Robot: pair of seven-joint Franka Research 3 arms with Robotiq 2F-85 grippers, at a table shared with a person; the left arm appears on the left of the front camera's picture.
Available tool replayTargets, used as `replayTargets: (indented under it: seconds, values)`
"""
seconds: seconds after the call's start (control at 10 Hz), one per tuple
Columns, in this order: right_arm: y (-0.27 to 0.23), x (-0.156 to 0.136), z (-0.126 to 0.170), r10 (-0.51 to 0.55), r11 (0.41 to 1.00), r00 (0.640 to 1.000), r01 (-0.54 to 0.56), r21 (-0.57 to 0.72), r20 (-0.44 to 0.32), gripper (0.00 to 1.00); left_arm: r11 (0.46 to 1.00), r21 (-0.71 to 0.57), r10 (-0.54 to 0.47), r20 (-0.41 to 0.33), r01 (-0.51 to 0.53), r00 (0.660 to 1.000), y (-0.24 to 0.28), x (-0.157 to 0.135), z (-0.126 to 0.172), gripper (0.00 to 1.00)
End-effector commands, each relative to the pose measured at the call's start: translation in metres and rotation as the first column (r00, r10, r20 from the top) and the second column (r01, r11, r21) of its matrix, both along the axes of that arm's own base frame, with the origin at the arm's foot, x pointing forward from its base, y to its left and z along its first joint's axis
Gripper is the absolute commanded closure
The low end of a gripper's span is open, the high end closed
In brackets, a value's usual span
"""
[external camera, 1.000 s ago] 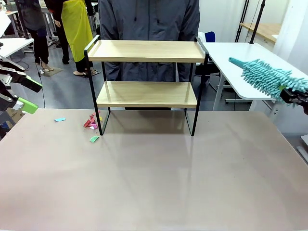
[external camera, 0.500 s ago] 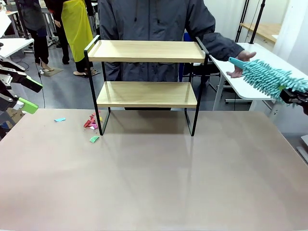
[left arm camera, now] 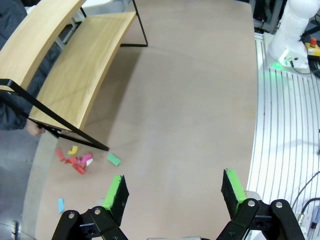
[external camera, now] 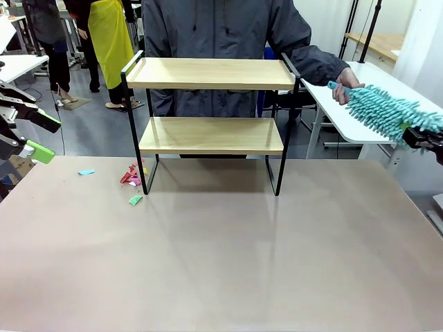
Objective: Clean the shelf.
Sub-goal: Hand the Duster back to the human.
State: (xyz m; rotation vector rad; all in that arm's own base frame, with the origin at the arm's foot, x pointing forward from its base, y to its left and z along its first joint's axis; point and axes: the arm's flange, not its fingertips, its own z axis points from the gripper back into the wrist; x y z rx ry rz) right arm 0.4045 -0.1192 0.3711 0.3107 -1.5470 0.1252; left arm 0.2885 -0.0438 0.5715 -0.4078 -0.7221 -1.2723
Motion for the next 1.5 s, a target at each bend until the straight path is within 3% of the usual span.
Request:
replayTargets:
  seconds: [0.0, 0.1, 0.2, 0.3, 0.7, 0.9, 1.1, 1.4]
  values:
    - [0.001, -0.001, 0.004, -0.008, 1.0, 1.0, 0.008, -0.02, -0.001, 0.84, 1.0, -0.015, -0.02, 0.012, 0.02, 1.0, 0.0, 0.001, -0.001, 0.02]
    - [0.0, 0.0, 0.0, 0.0, 1.0, 1.0, 0.0, 0.0, 0.0, 0.26, 1.0, -0.015, -0.02, 0.012, 0.02, 1.0, 0.0, 0.001, -0.001, 0.02]
    - [0.0, 0.0, -0.001, -0.004, 1.0, 1.0, 0.004, 0.001, 0.005, 0.25, 1.0, -0.015, -0.02, 0.012, 0.02, 1.0, 0.0, 0.001, -0.001, 0.02]
    - [0.0, 0.002, 0.0, -0.004, 1.0, 1.0, 0.004, 0.01, 0.005, 0.0, 1.0, -0.015, -0.02, 0.012, 0.02, 1.0, 0.0, 0.001, -0.001, 0.02]
    - [0.0, 0.002, 0.002, 0.008, 0.999, 1.0, -0.008, 0.041, 0.008, 0.0, 1.0, -0.015, -0.02, 0.012, 0.02, 1.0, 0.0, 0.001, -0.001, 0.02]
    - [0.002, -0.006, 0.036, 0.024, 0.996, 0.997, -0.03, 0.089, 0.067, 0.0, 1.0, -0.015, -0.02, 0.012, 0.02, 1.0, 0.0, 0.001, -0.001, 0.02]
    - [-0.004, -0.024, 0.089, 0.019, 0.981, 0.988, -0.048, 0.186, 0.155, 0.0, 1.0, -0.015, -0.02, 0.012, 0.02, 1.0, 0.0, 0.001, -0.001, 0.02]
    - [-0.045, -0.045, 0.15, -0.081, 0.919, 0.968, -0.02, 0.393, 0.238, 0.0, 1.0, -0.015, -0.02, 0.012, 0.02, 1.0, 0.0, 0.001, -0.001, 0.02]
